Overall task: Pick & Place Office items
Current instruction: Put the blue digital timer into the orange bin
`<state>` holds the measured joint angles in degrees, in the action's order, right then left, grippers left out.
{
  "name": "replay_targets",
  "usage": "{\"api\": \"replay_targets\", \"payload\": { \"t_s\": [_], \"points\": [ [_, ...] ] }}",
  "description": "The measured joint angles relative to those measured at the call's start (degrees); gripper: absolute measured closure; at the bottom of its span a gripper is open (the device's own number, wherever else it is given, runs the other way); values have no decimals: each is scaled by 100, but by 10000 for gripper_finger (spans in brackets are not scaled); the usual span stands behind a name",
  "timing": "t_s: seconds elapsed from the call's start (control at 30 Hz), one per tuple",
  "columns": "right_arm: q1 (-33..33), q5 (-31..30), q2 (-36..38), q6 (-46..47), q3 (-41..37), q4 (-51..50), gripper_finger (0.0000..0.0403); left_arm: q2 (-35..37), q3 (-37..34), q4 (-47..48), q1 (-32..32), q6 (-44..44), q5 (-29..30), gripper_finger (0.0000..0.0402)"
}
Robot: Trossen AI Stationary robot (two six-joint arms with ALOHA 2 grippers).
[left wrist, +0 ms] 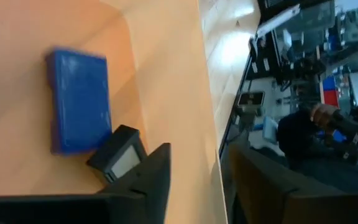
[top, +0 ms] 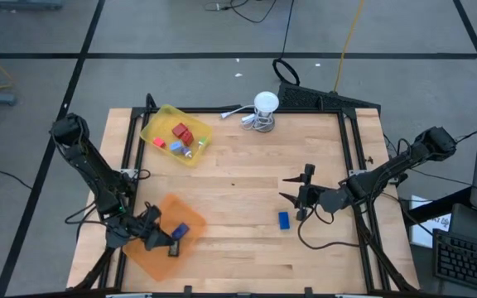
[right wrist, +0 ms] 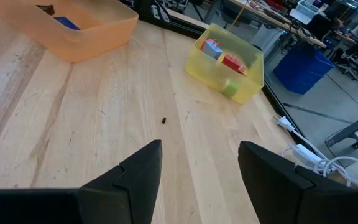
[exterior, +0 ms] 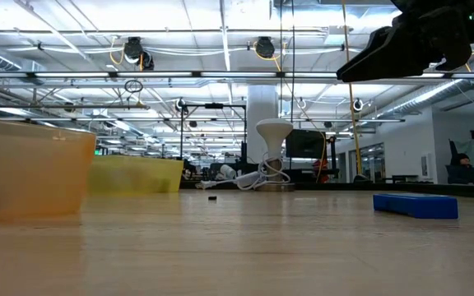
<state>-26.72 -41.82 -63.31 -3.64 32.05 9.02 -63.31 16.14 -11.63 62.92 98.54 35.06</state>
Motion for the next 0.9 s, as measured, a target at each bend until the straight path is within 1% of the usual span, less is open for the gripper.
{"api": "replay_targets", "payload": {
  "t_s": [0.1,0.17,0.27,0.33,0.47,0.53,0.6,0.67,0.7,0.73,0.8,0.83,0.9],
  "points": [
    [0,2,0,0,0,0,202,0,0,-135,0,-146,-260,202],
    [0,2,0,-1,0,0,202,0,0,-362,0,-391,-318,183],
    [0,0,0,-2,0,-2,202,0,0,-916,0,-1061,-203,163],
    [0,0,0,-2,0,-1,202,56,0,-1383,0,-1752,-125,154],
    [0,-1,0,-10,0,-2,202,360,0,-2509,0,-3728,463,145],
    [0,-2,0,-14,0,0,202,540,0,-3243,-20,-5094,872,142],
    [0,-2,0,-24,0,10,202,648,2,-4028,-126,-6740,1335,142],
    [0,-2,0,-76,0,85,202,667,2,-4734,-348,-8277,1754,144],
    [0,-3,0,-130,0,143,202,651,2,-5012,-509,-8801,1852,145],
    [-2,0,0,-187,0,232,202,619,3,-5252,-712,-9119,1868,146],
    [-42,22,0,-264,0,458,202,517,5,-5470,-1219,-9342,1682,146],
    [-63,99,2,-321,0,578,202,443,22,-5478,-1513,-9352,1484,145],
    [-118,197,2,-403,0,816,202,254,94,-5425,-2127,-9238,880,143]
  ]
}}
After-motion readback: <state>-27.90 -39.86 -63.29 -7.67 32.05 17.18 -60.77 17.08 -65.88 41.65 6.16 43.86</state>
